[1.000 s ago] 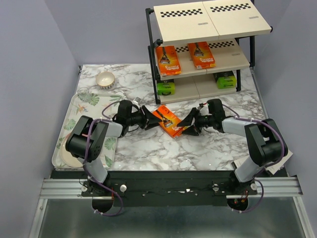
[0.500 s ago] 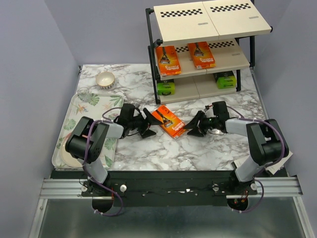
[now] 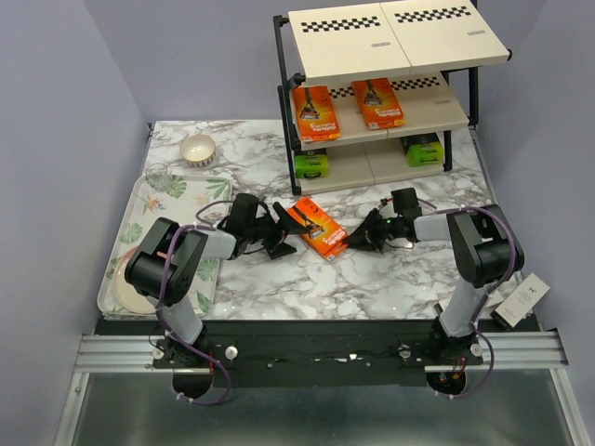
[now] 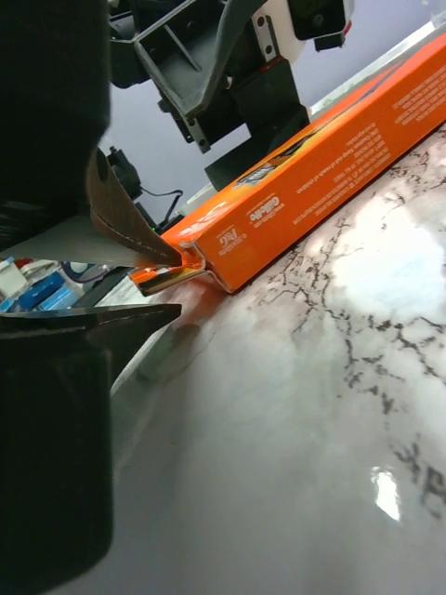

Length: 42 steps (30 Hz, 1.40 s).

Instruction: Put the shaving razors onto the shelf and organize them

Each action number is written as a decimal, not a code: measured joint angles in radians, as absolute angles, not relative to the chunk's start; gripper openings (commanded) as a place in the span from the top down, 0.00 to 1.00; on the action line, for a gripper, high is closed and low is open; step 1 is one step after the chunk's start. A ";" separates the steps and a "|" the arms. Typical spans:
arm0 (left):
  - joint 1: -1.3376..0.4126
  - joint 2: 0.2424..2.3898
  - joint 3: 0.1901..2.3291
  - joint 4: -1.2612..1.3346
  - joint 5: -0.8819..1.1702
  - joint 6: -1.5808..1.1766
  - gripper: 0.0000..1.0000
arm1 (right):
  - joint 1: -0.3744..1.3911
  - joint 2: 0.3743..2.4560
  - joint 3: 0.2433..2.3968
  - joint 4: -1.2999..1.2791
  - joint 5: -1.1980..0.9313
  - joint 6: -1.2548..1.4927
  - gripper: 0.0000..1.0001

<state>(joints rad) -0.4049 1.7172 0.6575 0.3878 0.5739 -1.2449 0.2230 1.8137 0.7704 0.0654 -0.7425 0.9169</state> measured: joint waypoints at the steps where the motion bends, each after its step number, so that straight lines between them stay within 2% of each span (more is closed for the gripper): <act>1: -0.406 1.719 0.660 0.388 0.574 -1.245 0.11 | 0.223 1.820 0.771 0.075 -0.743 0.920 0.84; 2: -0.408 1.722 0.663 0.389 0.574 -1.246 0.11 | 0.223 1.826 0.772 0.084 -0.746 0.925 0.88; 5: -0.412 1.737 0.678 0.392 0.574 -1.251 0.11 | 0.223 1.833 0.774 0.107 -0.767 0.942 0.92; 9: -0.425 1.759 0.700 0.399 0.570 -1.261 0.11 | 0.223 1.828 0.779 0.112 -0.776 0.964 0.94; 14: -0.449 1.788 0.728 0.411 0.567 -1.278 0.16 | 0.236 1.777 0.776 0.111 -0.783 1.012 0.94; 17: -0.464 1.809 0.744 0.425 0.565 -1.290 0.25 | 0.256 1.739 0.764 0.111 -0.785 1.040 0.94; 20: -0.471 1.822 0.749 0.430 0.560 -1.296 0.39 | 0.276 1.712 0.748 0.111 -0.785 1.062 0.94; 21: -0.472 1.825 0.749 0.429 0.557 -1.295 0.56 | 0.278 1.709 0.744 0.111 -0.785 1.067 0.91; 22: -0.471 1.828 0.750 0.427 0.556 -1.296 0.64 | 0.280 1.708 0.743 0.111 -0.785 1.070 0.87; 23: -0.471 1.829 0.750 0.428 0.556 -1.301 0.68 | 0.280 1.708 0.743 0.110 -0.785 1.070 0.81; 24: -0.470 1.829 0.749 0.440 0.558 -1.311 0.71 | 0.280 1.708 0.742 0.096 -0.773 1.065 0.67; 26: -0.463 1.822 0.752 0.484 0.571 -1.309 0.74 | 0.279 1.708 0.730 0.070 -0.766 1.055 0.55; 27: -0.463 1.817 0.751 0.501 0.574 -1.304 0.75 | 0.280 1.708 0.727 0.060 -0.770 1.045 0.46; 28: -0.464 1.816 0.748 0.509 0.574 -1.302 0.76 | 0.281 1.707 0.726 0.062 -0.779 1.045 0.44; 31: -0.457 1.816 0.722 0.523 0.581 -1.298 0.76 | 0.280 1.707 0.725 0.076 -0.801 1.037 0.38; 42: -0.421 1.800 0.672 0.558 0.635 -1.303 0.76 | 0.279 1.707 0.710 0.175 -0.851 1.048 0.37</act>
